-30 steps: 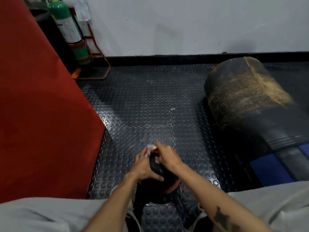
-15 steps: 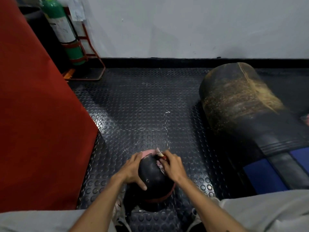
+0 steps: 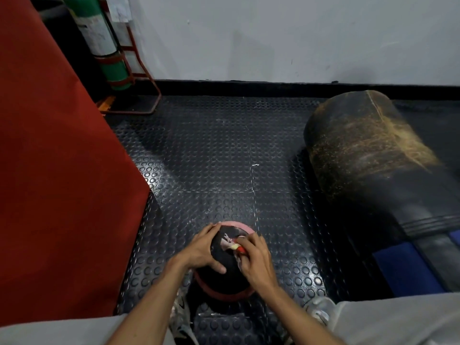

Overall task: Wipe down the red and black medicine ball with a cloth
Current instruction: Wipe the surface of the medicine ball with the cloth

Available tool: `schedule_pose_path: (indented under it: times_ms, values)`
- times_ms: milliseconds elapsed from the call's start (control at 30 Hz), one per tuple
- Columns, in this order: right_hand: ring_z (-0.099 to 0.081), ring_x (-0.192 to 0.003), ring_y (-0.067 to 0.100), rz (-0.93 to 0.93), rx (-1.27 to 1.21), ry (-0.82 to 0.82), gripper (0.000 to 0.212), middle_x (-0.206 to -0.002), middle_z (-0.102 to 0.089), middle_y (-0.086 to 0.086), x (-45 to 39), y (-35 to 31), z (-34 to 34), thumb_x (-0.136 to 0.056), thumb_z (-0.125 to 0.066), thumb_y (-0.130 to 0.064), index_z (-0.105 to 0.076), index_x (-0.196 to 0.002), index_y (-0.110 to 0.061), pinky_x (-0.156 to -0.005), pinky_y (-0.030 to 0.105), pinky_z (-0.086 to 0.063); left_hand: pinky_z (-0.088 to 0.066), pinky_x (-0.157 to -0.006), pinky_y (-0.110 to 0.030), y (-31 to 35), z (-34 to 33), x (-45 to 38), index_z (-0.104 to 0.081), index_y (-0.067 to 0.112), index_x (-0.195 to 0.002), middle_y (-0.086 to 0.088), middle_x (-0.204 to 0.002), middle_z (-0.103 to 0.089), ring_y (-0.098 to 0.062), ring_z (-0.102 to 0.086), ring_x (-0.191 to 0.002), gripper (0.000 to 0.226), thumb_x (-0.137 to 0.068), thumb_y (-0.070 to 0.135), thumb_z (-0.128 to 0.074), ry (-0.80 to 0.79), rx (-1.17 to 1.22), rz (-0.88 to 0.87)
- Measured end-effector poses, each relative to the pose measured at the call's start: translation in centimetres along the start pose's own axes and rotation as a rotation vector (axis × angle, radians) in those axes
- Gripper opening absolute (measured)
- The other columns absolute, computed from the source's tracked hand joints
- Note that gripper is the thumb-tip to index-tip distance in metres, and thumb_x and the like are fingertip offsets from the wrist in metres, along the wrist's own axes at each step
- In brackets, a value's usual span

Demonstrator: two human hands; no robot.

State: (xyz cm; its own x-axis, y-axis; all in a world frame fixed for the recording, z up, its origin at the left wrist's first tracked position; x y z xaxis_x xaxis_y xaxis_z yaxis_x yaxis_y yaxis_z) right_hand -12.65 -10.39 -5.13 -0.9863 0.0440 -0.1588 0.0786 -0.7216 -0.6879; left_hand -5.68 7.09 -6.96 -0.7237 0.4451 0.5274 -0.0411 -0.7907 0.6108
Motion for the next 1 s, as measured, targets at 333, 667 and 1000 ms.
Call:
schedule_pose_path:
  times_ms: [333, 667, 1000]
  values:
    - [-0.049, -0.097, 0.015, -0.195, -0.065, 0.013, 0.040, -0.099, -0.057, -0.007, -3.2, -1.1, -1.2, -0.076, -0.052, -0.016, -0.073, -0.109, -0.021, -0.084, 0.020, -0.034, -0.004, -0.122, -0.053, 0.9, -1.2, -1.1, 0.011, 0.031, -0.155, 0.002, -0.164, 0.014, -0.033, 0.017, -0.150, 0.158, -0.033, 0.078, -0.077, 0.139, 0.035, 0.169]
    - [-0.054, -0.095, 0.016, -0.281, -0.007, -0.003, 0.027, -0.099, -0.062, -0.003, -5.1, -1.3, -2.7, -0.078, -0.058, -0.014, -0.073, -0.099, -0.020, -0.080, 0.029, -0.044, -0.014, -0.121, -0.050, 0.0, -0.7, -0.8, 0.003, 0.029, -0.156, 0.006, -0.162, 0.001, -0.029, 0.001, -0.150, 0.155, -0.033, 0.078, -0.078, 0.165, 0.021, 0.113]
    - [-0.055, -0.083, 0.014, -0.310, -0.032, 0.081, 0.031, -0.086, -0.064, 0.000, -6.1, -0.8, -1.5, -0.073, -0.056, -0.003, -0.075, -0.093, -0.016, -0.075, 0.029, -0.043, -0.018, -0.120, -0.048, 1.0, 0.3, -1.6, -0.001, 0.034, -0.155, 0.010, -0.161, 0.000, -0.027, -0.001, -0.149, 0.149, -0.038, 0.072, -0.084, 0.128, 0.040, 0.107]
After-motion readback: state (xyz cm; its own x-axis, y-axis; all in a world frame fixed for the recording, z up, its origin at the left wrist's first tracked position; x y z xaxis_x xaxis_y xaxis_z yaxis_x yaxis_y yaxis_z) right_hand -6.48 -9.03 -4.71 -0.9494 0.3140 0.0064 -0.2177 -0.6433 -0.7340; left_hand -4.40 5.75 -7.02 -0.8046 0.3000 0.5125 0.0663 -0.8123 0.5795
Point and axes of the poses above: each hand's wrist, its own x-axis away from the middle knuckle, its own z-axis out of the back of the hand, y = z × x, the point moved 4 cm from there along -x, towards the middle knuckle
